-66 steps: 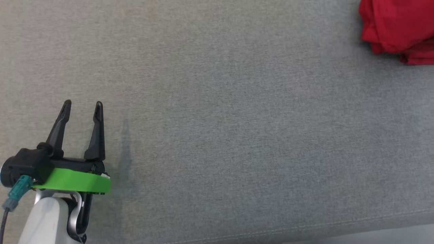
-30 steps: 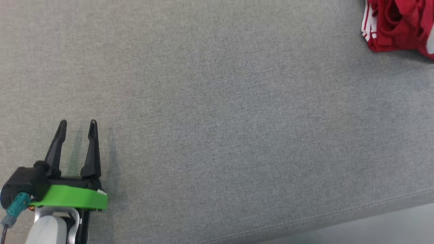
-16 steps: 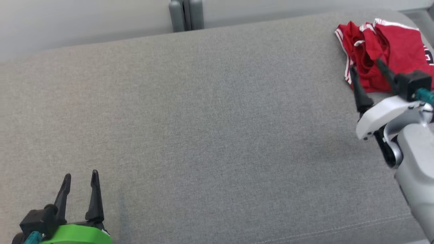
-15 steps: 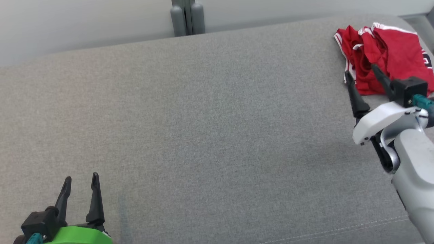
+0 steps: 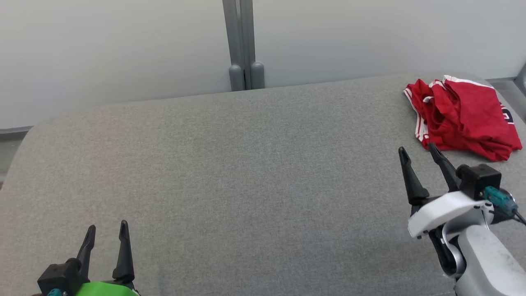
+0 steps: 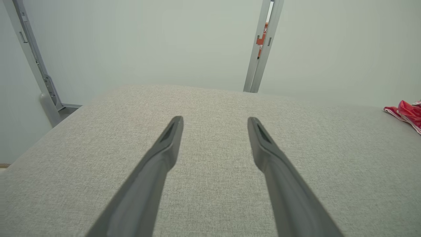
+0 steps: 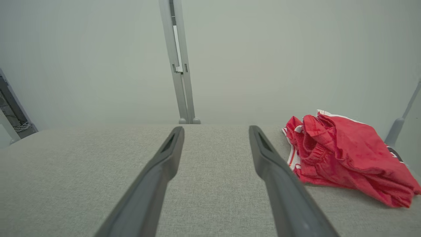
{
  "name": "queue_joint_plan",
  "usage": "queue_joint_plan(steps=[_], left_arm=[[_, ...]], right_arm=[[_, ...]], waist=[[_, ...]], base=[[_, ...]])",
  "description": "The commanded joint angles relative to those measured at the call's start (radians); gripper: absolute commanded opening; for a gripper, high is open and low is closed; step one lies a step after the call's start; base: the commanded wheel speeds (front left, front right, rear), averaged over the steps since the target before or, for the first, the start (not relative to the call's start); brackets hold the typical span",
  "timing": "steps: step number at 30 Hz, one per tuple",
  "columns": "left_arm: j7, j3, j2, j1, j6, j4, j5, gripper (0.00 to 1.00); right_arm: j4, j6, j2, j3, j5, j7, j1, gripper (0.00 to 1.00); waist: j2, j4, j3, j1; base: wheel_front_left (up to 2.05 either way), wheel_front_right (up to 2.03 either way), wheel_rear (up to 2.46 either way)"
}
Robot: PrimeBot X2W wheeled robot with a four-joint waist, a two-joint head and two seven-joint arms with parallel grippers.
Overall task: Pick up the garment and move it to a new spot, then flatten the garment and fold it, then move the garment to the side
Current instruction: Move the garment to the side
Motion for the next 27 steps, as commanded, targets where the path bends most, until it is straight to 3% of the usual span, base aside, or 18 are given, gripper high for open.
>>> queue_joint_plan(steps=[1, 13, 27], left_arm=[[-0.003, 0.001, 0.004, 0.01, -0.004, 0.005, 0.006, 1.0], [-0.003, -0.001, 0.015, 0.006, -0.004, 0.029, 0.01, 1.0], [-0.003, -0.002, 0.023, -0.001, -0.004, 0.039, 0.02, 1.0]], right_arm=[[-0.019, -0.002, 0.01, -0.017, -0.005, -0.002, 0.04, 1.0], [-0.142, -0.002, 0.085, -0.128, -0.047, -0.002, 0.261, 1.0], [-0.193, -0.002, 0.135, -0.164, -0.082, -0.002, 0.352, 1.0]], waist=[[0.0, 0.015, -0.016, 0.0001], [0.0, 0.034, -0.044, 0.0001], [0.0, 0.055, -0.063, 0.0001]], base=[[0.0, 0.0, 0.0], [0.0, 0.0, 0.0], [0.0, 0.0, 0.0]])
